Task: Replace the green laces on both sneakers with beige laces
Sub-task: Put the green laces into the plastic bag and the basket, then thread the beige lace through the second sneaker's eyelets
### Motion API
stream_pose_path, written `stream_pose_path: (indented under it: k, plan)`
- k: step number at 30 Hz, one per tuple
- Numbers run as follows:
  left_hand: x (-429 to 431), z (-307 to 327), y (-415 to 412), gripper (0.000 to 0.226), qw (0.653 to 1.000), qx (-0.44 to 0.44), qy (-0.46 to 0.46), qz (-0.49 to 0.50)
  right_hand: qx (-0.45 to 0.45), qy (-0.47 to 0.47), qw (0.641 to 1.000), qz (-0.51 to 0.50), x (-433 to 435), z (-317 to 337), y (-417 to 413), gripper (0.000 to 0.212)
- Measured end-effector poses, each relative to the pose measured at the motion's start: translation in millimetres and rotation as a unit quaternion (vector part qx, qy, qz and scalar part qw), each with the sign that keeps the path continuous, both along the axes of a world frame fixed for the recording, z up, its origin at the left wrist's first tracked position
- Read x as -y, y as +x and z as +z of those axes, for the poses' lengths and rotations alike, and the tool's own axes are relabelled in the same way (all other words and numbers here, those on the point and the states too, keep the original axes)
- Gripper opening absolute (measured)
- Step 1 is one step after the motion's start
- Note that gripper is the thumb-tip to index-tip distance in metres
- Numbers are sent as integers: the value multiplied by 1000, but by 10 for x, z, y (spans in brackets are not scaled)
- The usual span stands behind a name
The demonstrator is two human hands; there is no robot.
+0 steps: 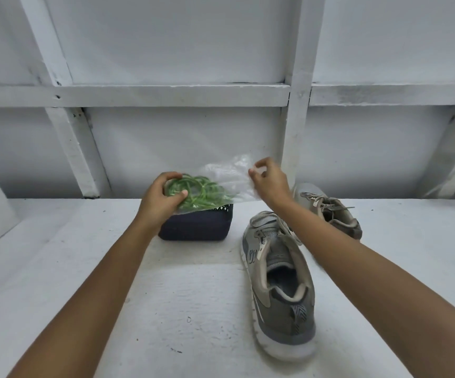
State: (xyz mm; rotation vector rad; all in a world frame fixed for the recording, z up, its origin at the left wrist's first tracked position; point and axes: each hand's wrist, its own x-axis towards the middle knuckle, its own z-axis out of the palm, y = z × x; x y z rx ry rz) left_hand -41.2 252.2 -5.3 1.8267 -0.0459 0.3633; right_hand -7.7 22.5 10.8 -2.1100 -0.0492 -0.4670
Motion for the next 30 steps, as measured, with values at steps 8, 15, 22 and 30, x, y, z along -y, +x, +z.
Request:
stream_pose_path:
  k: [8, 15, 22, 30]
  plan:
    - [-202, 44, 446, 39, 916, -67, 391, 56, -70, -210, 968, 119, -361, -70, 97, 25]
    - [-189, -240, 572, 30, 804, -147, 575, 25, -80, -432, 891, 116, -529, -311, 192, 18]
    - [-131, -237, 685, 13, 729, -210, 651, 29, -136, -512, 838, 128, -502, -390, 224, 52]
    - [132, -128, 623, 35, 805, -71, 586, 65, -131, -368, 900, 193, -137, 10, 68, 39]
